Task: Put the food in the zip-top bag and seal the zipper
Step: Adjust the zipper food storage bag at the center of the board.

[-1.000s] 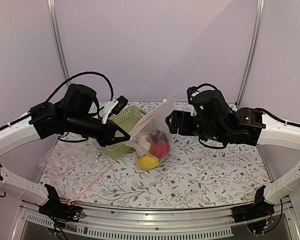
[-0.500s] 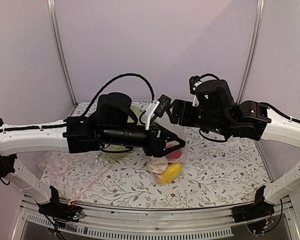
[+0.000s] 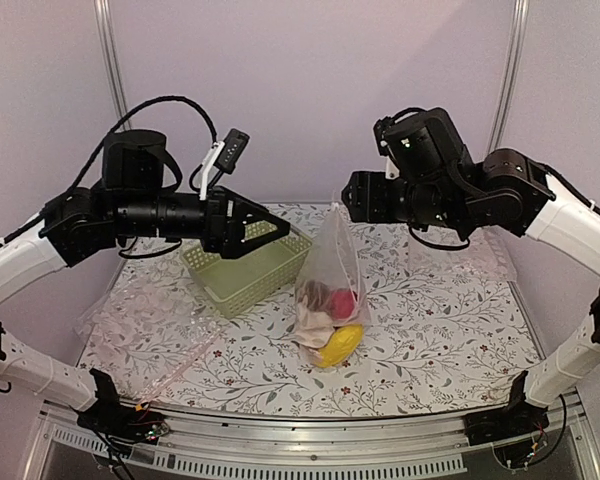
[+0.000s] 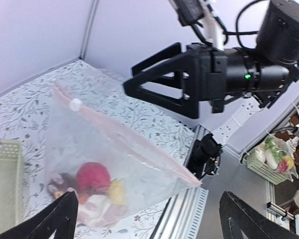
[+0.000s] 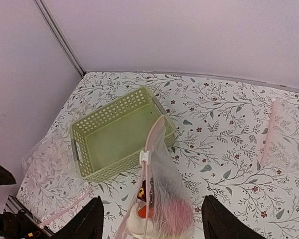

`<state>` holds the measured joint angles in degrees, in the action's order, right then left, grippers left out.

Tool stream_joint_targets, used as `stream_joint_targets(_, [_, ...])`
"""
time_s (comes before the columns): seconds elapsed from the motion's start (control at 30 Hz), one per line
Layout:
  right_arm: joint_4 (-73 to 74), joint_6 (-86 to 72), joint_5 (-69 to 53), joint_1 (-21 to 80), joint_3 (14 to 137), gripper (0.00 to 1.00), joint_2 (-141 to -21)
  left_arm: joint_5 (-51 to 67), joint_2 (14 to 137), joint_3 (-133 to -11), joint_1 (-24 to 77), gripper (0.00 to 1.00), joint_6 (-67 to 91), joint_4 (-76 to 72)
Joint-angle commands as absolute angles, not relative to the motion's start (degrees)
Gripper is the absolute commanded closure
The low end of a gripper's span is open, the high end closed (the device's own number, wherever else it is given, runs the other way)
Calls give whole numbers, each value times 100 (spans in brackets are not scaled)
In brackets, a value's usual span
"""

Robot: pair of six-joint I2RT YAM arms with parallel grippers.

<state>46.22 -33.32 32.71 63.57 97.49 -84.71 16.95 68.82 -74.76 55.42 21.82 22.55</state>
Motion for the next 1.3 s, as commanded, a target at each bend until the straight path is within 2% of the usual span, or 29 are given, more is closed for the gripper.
stream_joint_targets(0.0, [5357,-3141,2752,6109,10342,34,-9050,1988,6983,-7538,4610,1,1576,3763])
stream_joint_targets(0.1, [5758,-3027,2864,6093,10996,36,-9586,2332,6913,-7320,3982,1,1516,3614])
stream_joint_targets(0.2, [5925,-2935,3078,6087,11435,43,-10039,2721,6842,-7117,3589,1,1462,3366])
stream_joint_targets(0.43, [6310,-2798,3682,6044,12131,50,-10731,3011,6857,-6864,3377,0,1345,3208])
stream_joint_targets(0.6, [6312,-2745,3698,5995,12216,67,-10922,2987,6780,-6762,3357,1,1251,3167])
stream_joint_targets(0.7, [6281,-2739,3606,5972,12220,73,-10957,2956,6759,-6760,3349,0,1211,3151])
stream_joint_targets(0.77, [6240,-2725,3576,5961,12209,84,-10985,2962,6759,-6750,3349,0,1200,3132])
stream_joint_targets(0.83, [6142,-2704,3512,5958,12196,99,-10962,3002,6759,-6750,3349,0,1142,3106])
stream_joint_targets(0.97, [5486,-2358,2947,5960,11885,100,-10626,3382,6717,-6793,3349,0,1029,2930])
stream_joint_targets(1.1, [4556,-1647,1542,5945,11128,100,-9883,3621,6629,-6984,3356,0,964,2714])
stream_joint_targets(1.27, [4437,-906,-5,5856,10758,100,-9314,4115,6741,-7281,3378,0,991,2452])
